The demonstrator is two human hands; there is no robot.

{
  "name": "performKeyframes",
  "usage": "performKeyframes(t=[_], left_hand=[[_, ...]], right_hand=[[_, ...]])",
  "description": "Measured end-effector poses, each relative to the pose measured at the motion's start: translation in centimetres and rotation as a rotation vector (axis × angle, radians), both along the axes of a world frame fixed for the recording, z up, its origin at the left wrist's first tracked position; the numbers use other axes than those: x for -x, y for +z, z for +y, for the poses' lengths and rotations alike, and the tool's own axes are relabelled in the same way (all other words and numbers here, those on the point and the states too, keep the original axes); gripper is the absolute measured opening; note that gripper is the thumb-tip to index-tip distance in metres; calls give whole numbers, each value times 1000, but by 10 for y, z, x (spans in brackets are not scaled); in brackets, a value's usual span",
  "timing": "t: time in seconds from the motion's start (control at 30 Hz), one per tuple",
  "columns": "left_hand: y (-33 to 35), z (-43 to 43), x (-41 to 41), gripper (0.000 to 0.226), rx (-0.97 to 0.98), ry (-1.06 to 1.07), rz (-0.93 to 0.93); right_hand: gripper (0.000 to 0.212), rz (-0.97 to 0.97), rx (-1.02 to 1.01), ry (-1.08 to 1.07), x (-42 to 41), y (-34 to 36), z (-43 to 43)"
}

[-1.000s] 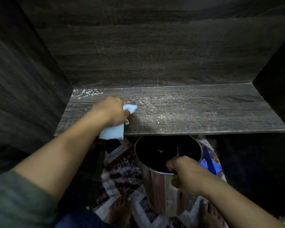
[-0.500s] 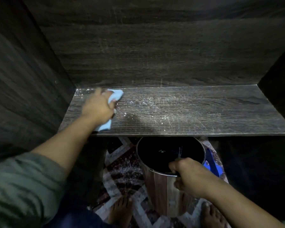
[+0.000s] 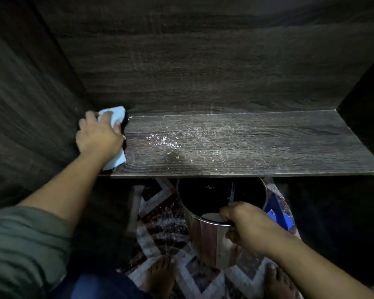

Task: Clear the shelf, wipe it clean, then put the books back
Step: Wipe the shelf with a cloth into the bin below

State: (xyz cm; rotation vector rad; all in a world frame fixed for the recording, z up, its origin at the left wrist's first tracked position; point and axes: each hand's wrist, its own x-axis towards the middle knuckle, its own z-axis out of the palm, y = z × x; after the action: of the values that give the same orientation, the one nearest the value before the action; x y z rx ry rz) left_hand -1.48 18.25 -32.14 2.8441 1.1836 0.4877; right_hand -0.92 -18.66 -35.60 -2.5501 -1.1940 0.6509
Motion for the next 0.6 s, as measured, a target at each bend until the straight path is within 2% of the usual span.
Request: performKeyframes(t=[0.07,0.13,0.23,0.37,0.43,0.53,0.6], left_hand=[[-14,-4,0,45,74,-24,9],[-20,-15,-3,45,168,-71,-62],[-22,-53,-5,45,248,-280,-112],[-27,-106,-2,65,332,-535,-129],[-24,-103,-8,60,335,-515,-189],[-12,-70,-16,46,347,-319,-292],[-11,-39,-10,50,320,-232,-254]], right_hand=[[27,11,5,-15,1,-1,0],[20,9,18,-25,1,-2,-1],[23,4,27,-19,1,-2,-2],[24,-42,23,27,3,2,1],[25,-43,27,32,2,2,1],[15,-55,34,28,2,2,-2],[17,-60,33,18,1,2,-6]])
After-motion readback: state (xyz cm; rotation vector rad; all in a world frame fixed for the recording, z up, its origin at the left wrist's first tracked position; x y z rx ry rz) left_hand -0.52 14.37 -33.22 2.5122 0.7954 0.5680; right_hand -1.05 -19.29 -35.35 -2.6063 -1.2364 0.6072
